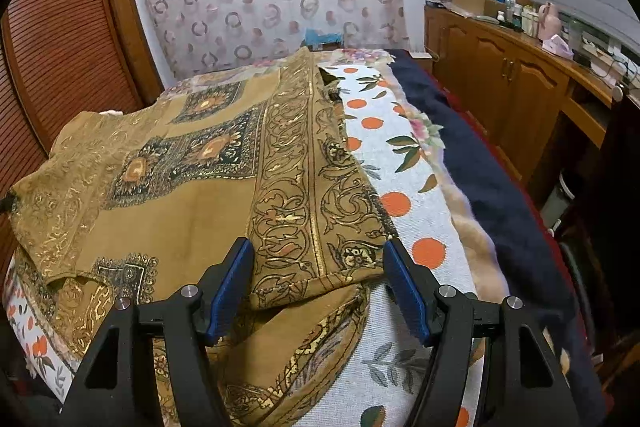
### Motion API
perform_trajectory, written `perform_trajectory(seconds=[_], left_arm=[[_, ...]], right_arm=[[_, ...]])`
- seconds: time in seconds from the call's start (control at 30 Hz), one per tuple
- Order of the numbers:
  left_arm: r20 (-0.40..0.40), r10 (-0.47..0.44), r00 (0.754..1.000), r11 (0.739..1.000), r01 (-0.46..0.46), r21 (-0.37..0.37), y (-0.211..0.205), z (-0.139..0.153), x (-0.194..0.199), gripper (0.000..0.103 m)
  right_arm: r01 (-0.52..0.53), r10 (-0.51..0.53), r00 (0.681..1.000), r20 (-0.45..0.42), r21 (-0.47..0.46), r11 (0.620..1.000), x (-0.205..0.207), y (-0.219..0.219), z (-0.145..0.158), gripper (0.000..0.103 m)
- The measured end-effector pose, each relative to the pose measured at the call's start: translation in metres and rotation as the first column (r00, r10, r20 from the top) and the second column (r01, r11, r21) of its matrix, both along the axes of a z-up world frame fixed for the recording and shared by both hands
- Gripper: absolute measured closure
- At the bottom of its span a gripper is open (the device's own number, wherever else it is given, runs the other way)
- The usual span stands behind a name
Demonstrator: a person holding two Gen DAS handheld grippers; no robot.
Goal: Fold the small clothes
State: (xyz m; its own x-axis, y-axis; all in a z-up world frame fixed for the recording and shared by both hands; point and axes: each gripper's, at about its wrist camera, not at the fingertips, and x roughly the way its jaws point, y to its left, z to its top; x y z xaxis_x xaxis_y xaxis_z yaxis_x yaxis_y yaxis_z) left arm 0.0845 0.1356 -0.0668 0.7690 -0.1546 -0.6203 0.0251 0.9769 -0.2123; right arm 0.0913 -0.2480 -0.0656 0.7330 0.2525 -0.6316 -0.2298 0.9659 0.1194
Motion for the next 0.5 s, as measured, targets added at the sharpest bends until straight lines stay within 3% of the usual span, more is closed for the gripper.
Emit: perform_trajectory(seconds=[0.5], left_arm=[[-0.047,-0.007,0.999,1.000,0.007,-0.009,-0.007,-0.027,-0.002,0.100]], right_arm=[[0.004,-0.004,1.000,0.004,-0.001,1.000,0.004,-0.009,0.000,0.035]])
